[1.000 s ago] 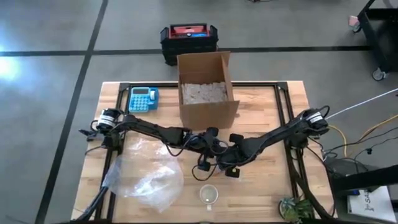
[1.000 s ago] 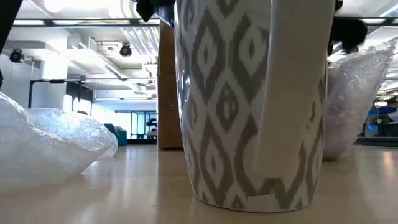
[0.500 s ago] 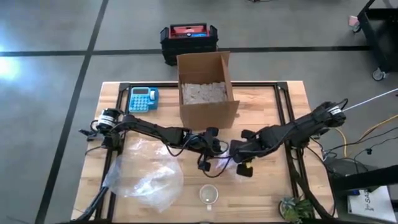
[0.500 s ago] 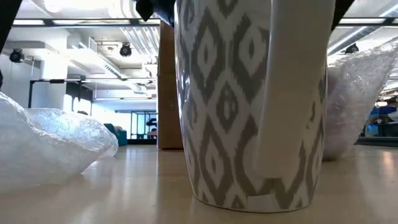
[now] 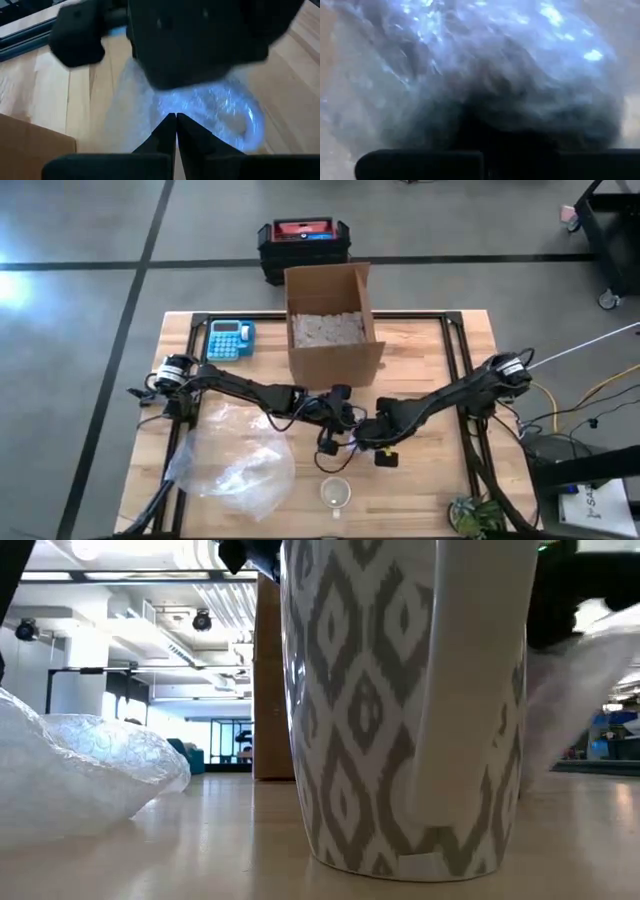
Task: Wrap mug
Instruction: Wrap the purple mug using the right bubble wrap
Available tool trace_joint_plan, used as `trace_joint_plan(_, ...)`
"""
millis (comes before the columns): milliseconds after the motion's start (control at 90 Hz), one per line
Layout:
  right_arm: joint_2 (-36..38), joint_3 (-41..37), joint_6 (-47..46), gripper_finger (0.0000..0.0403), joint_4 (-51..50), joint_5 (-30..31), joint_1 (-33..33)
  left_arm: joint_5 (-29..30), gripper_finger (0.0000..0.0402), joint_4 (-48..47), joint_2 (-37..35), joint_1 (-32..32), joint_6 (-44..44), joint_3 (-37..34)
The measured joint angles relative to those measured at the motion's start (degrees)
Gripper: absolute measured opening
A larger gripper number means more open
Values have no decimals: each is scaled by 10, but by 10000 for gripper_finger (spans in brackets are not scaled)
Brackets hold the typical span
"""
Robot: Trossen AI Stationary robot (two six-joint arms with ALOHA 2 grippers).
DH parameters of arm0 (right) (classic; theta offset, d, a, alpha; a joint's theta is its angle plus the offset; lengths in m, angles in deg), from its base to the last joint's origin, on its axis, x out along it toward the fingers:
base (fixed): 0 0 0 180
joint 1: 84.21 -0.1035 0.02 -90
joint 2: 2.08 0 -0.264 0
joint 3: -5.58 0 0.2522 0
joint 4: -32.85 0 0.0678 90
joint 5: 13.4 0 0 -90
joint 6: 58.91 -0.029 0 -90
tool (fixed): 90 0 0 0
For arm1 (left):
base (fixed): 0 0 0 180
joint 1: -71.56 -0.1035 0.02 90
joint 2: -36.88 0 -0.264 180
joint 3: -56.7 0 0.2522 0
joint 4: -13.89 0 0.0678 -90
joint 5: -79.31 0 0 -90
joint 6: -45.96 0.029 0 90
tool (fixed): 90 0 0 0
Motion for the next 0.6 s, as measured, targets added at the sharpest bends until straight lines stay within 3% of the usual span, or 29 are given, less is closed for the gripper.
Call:
trace_joint_plan(256, 12, 2, 11, 2, 12, 22, 5, 6, 0, -3, 0, -1, -2, 0)
trace_joint_plan(600, 123, 35, -9, 2, 5, 23, 6, 4, 0, -11, -9, -1, -18, 0)
